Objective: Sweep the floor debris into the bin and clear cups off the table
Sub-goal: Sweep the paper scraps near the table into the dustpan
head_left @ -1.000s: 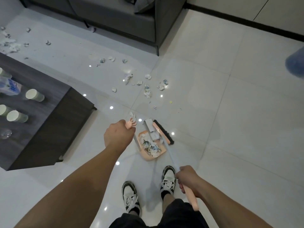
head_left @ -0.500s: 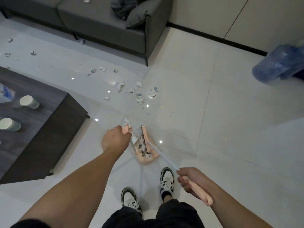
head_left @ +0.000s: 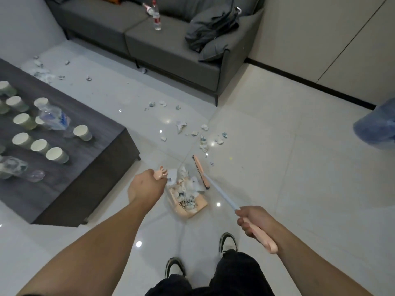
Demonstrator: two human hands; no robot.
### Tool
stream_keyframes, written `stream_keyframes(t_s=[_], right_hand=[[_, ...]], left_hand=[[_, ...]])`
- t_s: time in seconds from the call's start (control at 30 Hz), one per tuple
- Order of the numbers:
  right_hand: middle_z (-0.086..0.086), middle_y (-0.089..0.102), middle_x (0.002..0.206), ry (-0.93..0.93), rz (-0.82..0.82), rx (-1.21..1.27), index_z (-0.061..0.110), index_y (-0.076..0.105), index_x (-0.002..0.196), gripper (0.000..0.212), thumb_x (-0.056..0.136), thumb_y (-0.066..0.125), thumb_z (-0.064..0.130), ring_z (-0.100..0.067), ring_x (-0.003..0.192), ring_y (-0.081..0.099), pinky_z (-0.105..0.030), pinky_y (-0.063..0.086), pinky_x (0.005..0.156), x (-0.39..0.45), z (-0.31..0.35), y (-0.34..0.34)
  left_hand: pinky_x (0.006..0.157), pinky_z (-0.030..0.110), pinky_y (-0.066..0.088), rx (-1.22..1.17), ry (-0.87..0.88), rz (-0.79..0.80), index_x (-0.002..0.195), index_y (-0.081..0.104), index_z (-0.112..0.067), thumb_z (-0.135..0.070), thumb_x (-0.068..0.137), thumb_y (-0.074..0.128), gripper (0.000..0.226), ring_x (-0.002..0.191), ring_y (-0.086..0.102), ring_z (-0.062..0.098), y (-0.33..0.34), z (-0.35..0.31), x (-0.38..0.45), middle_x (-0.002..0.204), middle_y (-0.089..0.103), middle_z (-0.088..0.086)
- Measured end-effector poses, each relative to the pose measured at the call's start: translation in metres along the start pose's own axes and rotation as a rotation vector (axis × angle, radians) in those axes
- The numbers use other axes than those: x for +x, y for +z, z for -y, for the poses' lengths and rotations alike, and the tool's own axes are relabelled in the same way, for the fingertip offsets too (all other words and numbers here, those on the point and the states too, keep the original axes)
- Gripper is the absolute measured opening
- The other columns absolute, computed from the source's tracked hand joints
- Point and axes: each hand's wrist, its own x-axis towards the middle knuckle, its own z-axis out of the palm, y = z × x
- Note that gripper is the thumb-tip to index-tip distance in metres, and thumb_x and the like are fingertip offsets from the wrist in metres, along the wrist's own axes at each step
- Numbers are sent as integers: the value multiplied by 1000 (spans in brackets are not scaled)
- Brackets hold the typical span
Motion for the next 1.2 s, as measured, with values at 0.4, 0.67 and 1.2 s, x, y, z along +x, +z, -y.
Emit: stream_keyframes(t_s=[0.4,0.67,1.2], right_hand=[[-10,50,48,-7,-12,-437,-3,59,92,4,90,59,1,-18,36,41,-22,36,38,134,83,1],[-14,52,60,120,203,-753,1,58,94,11,83,57,-2,-19,35,47,-24,41,41,143,49,18],[-11,47,65,30,254,-608,1,56,114,20,94,58,4,-14,44,36,-20,29,38,80,108,39]], left_hand=[[64,30,47,15,-316,-100,84,64,-20,-45,89,59,26,68,60,21,9,0,12,72,62,0],[73,35,55,46,-350,-91,82,60,-21,-46,89,56,27,74,63,26,19,-12,25,76,63,3],[72,34,53,-117,-540,-211,80,59,-22,-47,85,61,25,74,62,27,4,39,-23,76,63,2]])
